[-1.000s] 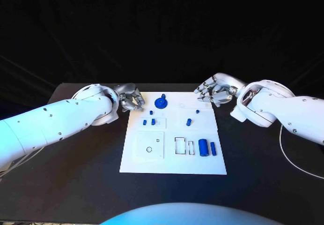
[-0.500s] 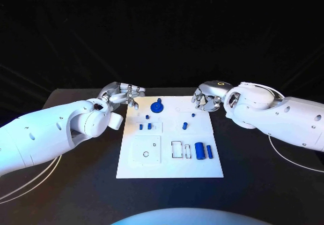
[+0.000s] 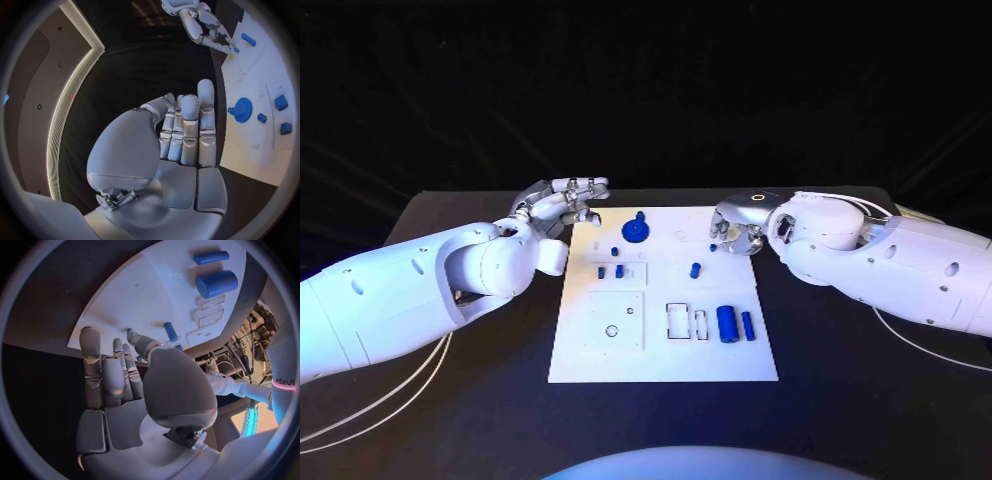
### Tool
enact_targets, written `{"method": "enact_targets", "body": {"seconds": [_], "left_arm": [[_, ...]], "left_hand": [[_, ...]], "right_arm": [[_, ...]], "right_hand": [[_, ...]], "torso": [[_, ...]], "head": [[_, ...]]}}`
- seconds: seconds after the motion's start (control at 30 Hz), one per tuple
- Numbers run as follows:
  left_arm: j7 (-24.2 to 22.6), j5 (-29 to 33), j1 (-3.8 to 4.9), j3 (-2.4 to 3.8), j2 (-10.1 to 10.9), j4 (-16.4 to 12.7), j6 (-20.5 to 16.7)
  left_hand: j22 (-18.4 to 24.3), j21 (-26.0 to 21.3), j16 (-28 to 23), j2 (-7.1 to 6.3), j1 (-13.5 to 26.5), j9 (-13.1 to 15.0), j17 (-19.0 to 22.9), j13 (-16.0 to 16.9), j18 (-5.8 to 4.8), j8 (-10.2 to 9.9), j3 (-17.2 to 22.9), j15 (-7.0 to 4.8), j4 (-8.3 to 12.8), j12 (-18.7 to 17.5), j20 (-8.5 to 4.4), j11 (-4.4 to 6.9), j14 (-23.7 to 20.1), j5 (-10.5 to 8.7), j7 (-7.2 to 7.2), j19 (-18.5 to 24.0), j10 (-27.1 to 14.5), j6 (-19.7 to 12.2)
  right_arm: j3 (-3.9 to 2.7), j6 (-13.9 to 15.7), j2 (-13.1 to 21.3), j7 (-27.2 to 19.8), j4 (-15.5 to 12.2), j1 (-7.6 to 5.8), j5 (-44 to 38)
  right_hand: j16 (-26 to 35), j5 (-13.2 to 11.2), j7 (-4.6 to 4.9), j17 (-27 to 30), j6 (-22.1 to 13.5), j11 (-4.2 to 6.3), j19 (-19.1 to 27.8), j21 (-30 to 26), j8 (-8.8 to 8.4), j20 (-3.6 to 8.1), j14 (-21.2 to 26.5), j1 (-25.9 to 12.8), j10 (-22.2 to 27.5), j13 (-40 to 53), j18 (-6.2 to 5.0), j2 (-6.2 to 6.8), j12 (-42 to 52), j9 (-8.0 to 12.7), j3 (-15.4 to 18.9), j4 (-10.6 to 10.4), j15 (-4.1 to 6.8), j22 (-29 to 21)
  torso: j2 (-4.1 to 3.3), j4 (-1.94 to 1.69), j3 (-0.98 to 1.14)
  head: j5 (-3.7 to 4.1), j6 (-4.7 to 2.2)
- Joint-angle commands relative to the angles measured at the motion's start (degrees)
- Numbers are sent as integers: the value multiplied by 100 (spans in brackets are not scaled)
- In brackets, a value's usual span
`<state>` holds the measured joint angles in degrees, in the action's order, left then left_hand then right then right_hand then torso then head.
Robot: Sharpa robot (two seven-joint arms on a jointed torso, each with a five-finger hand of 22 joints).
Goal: Assemble the parts on the task board
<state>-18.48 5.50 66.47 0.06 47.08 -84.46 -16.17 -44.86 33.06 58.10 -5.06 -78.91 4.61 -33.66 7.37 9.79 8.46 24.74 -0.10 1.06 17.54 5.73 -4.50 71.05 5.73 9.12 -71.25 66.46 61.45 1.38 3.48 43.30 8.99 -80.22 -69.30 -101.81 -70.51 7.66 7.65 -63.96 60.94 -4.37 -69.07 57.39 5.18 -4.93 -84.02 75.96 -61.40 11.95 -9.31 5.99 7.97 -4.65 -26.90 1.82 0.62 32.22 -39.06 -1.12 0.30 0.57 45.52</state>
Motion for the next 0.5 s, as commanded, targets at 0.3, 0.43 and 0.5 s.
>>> {"method": "enact_targets", "body": {"seconds": [0.3, 0.43, 0.5], "left_arm": [[-195, 253, -26, -2, 7, -117, 105], [-185, 253, -28, -3, 6, -120, 120], [-182, 253, -29, -4, 5, -117, 124]], "left_hand": [[23, -62, 135, 54, -61, 10, -128, 119, 72, 99, -73, -60, 81, 228, -54, 77, 80, -7, -72, -43, 71, 55], [27, -70, 137, 57, -58, 8, -121, 136, 70, 103, -88, -61, 88, 254, -58, 76, 75, -6, -71, -45, 48, 45], [28, -72, 137, 58, -58, 7, -119, 139, 70, 103, -91, -61, 90, 259, -59, 75, 74, -6, -70, -46, 41, 41]], "right_arm": [[-1, -217, -138, -76, 131, 112, -112], [-1, -144, -183, -137, 156, 143, -58], [-1, -124, -199, -157, 167, 151, -33]], "right_hand": [[23, -35, -30, -13, 47, 43, -50, -9, -42, 8, -160, 35, -45, -67, -39, 7, -41, 4, -58, 10, 35, 26], [2, -32, -27, -37, 78, 40, -82, 17, -42, 6, -173, 43, -99, -128, -28, -25, -44, 0, -89, 14, 30, 64], [-3, -33, -24, -43, 91, 39, -94, 28, -41, 5, -177, 46, -120, -149, -25, -34, -44, -2, -99, 18, 27, 80]], "torso": [[-4, 10, 11], [0, 4, 15], [0, 1, 11]], "head": [[-19, 23], [-22, 30], [-21, 35]]}}
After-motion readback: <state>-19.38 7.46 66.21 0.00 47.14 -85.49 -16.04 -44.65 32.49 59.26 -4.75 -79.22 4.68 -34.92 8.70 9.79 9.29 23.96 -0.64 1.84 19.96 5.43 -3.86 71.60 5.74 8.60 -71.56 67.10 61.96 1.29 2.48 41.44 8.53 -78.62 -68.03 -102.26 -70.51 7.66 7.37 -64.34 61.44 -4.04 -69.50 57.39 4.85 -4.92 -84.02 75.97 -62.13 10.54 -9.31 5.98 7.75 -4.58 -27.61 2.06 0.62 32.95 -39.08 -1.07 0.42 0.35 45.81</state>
